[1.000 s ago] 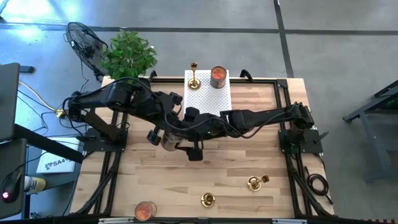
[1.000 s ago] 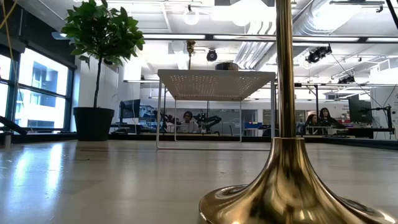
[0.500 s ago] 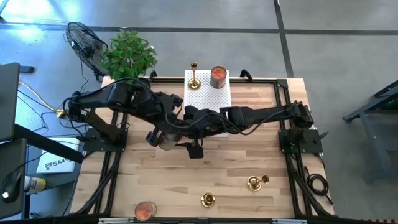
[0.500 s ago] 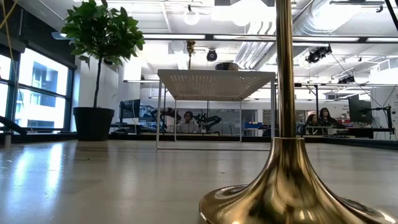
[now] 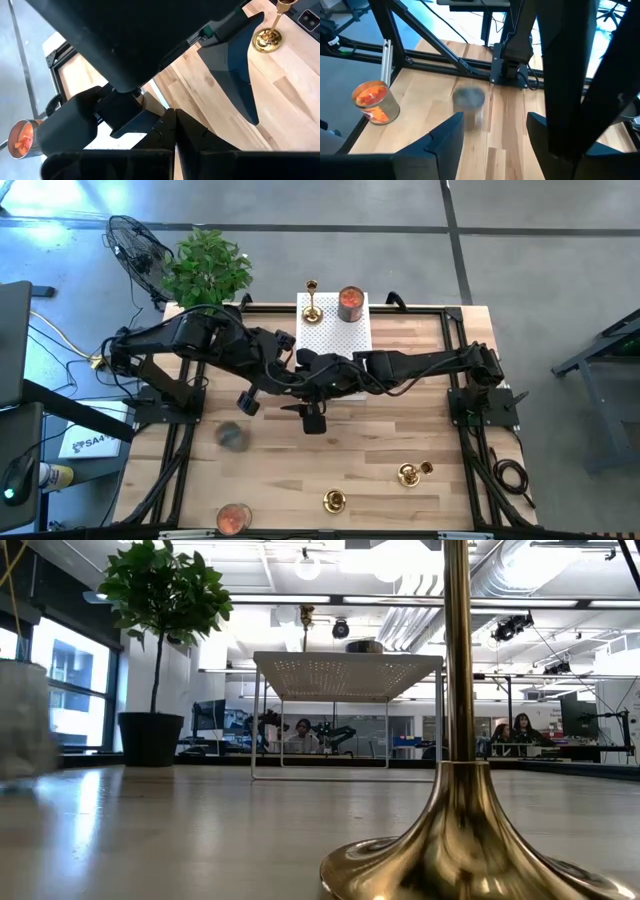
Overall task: Pick & Place candle stick holders
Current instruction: Put the brown scented candle on the shelf
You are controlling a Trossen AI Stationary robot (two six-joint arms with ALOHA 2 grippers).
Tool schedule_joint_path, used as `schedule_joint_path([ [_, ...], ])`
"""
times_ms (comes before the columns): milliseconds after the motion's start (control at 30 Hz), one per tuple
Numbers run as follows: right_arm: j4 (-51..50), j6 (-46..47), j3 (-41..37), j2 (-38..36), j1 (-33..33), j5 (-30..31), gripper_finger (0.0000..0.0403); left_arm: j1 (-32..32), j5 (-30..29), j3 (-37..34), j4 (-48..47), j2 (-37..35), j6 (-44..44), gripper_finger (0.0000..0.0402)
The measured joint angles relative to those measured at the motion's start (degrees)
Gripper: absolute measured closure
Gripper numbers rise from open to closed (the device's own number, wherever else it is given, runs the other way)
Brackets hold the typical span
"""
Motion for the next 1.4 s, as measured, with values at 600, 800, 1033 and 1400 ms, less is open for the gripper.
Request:
schedule_joint_path([
  [600, -12.1, 1.7, 0.2, -2.7, 3.2, 5.8, 0.0195, 0.1, -7.9, -0.2, -4.1, 0.0, -5.6, 0.0401],
  [800, -18.9, 4.9, 0.1, -4.5, 4.8, 11.1, 0.0195, 0.1, -7.5, -0.1, -13.5, -0.4, -15.1, 0.0401],
  [1033, -24.1, 7.8, 0.1, -4.7, 6.4, 15.1, 0.0194, 0.1, -4.1, -0.1, -15.5, -1.4, -25.3, 0.0401],
  [1400, -38.1, 18.9, 0.1, -4.7, 6.3, 23.2, 0.0194, 0.0, 6.9, -0.1, -15.6, -5.5, -30.3, 0.0401],
])
